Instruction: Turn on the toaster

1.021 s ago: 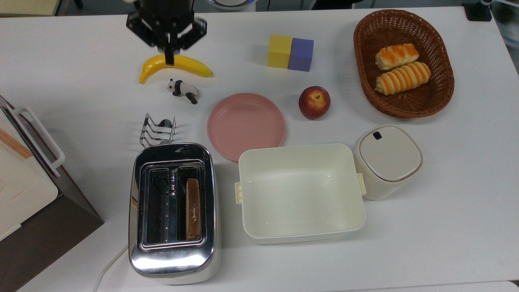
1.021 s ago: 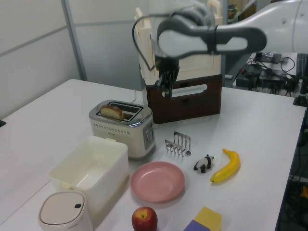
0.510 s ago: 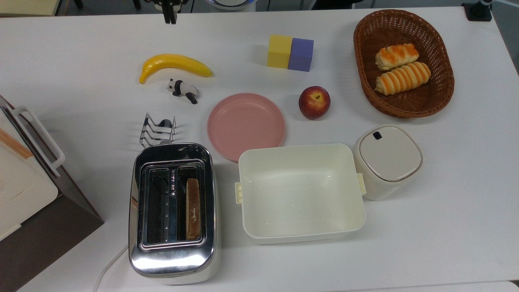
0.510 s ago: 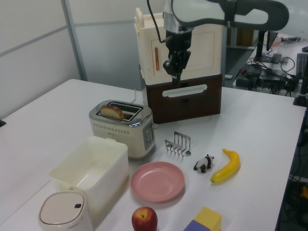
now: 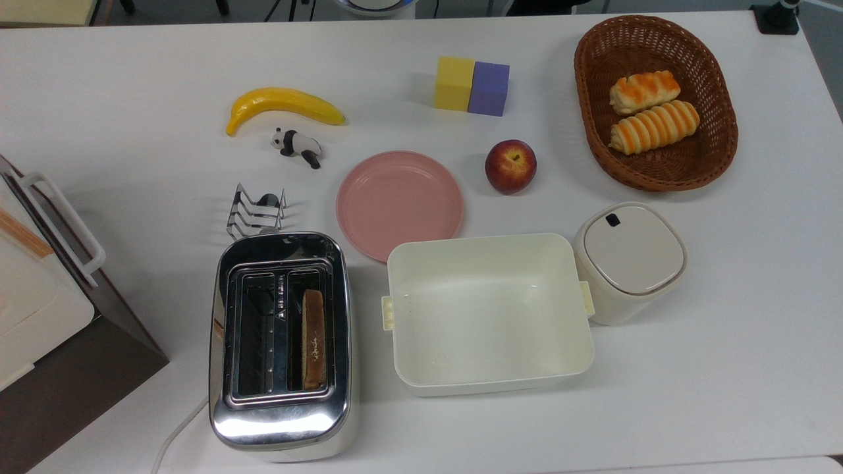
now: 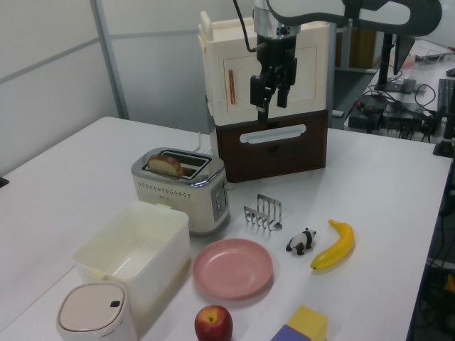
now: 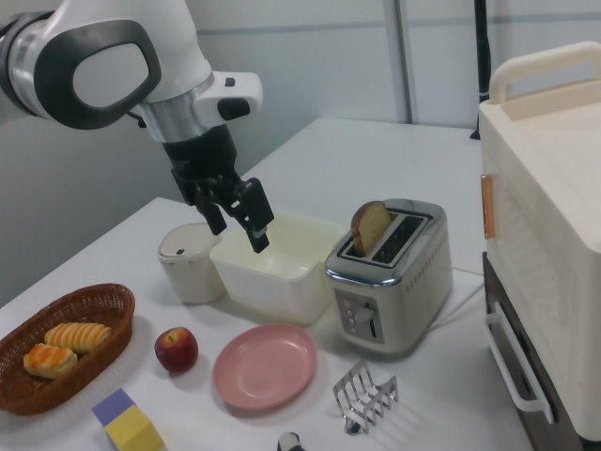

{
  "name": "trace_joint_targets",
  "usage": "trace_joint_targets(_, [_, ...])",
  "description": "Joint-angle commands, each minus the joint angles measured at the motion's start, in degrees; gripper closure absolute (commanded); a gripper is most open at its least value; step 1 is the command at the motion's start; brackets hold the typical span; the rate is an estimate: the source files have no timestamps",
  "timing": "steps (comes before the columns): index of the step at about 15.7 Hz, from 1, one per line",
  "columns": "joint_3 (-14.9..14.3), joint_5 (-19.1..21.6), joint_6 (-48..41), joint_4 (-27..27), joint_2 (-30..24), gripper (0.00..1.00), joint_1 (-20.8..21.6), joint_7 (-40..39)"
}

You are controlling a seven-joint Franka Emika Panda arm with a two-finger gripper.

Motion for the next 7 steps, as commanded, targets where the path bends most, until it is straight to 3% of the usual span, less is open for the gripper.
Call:
trace_joint_targets(1, [-2.04,1.37,-2.05,-0.4,-1.21,0.0,0.41,0.05])
trace_joint_targets(7, [-2.12,1.55,-1.88,-0.58,-1.21,0.0,0.59,-0.21])
